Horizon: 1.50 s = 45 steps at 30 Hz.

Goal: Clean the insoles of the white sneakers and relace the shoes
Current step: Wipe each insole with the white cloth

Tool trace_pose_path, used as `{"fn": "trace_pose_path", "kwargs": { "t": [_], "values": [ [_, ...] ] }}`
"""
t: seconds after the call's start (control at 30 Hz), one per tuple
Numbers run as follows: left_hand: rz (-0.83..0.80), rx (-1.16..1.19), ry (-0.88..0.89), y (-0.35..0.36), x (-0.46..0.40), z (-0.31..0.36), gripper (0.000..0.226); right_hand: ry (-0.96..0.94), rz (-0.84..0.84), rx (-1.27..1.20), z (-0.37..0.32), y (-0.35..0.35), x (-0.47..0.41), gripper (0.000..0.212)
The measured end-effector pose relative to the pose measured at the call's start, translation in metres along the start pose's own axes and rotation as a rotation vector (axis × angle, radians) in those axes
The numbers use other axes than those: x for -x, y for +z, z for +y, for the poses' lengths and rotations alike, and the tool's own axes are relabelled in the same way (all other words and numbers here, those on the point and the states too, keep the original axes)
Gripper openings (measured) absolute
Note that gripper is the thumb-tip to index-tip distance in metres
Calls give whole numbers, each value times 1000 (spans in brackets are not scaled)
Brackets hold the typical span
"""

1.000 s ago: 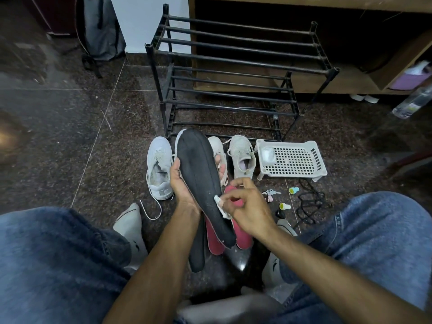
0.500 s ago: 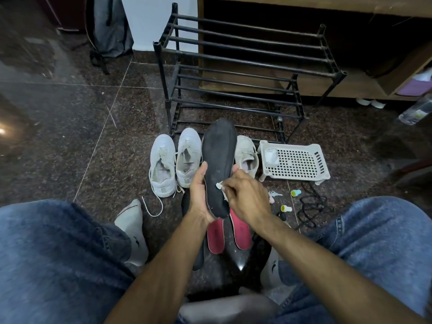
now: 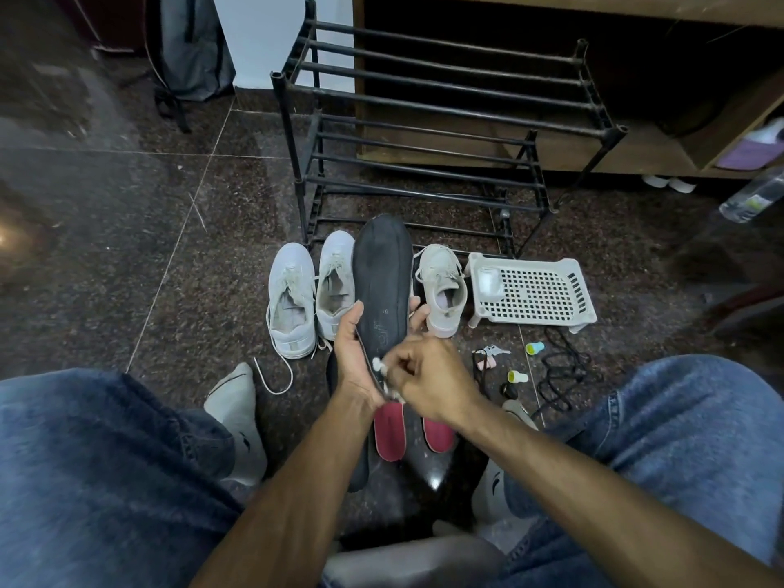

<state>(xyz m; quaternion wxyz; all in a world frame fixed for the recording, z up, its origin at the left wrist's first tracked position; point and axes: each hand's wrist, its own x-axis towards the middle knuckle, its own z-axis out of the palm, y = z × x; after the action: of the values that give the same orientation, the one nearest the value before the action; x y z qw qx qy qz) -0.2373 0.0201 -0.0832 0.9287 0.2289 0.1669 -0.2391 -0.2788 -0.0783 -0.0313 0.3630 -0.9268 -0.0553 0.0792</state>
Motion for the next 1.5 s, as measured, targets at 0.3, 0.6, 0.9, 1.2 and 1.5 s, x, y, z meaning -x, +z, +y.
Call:
{"fn": "trace_pose_path", "kwargs": {
  "t": [0.3,0.6,0.9,1.2,1.5],
  "values": [
    [-134,-56,-108,13,4,2,66,319,122,-937,-9,-17,-10,15],
    [-197,-54,-53,13,5,-2,64,185,130,-785,7,-23,-4,11],
    [-82,-83,0,11,9,4,58,-178,312,129,20,-7,2,18],
    [-53,-88,-65,5,5,1,67,-159,43,257,10,-16,6,29],
    [-40,-8,-102,3,5,-7,44,-117,76,493,0,-39,-35,20]
  ]
}}
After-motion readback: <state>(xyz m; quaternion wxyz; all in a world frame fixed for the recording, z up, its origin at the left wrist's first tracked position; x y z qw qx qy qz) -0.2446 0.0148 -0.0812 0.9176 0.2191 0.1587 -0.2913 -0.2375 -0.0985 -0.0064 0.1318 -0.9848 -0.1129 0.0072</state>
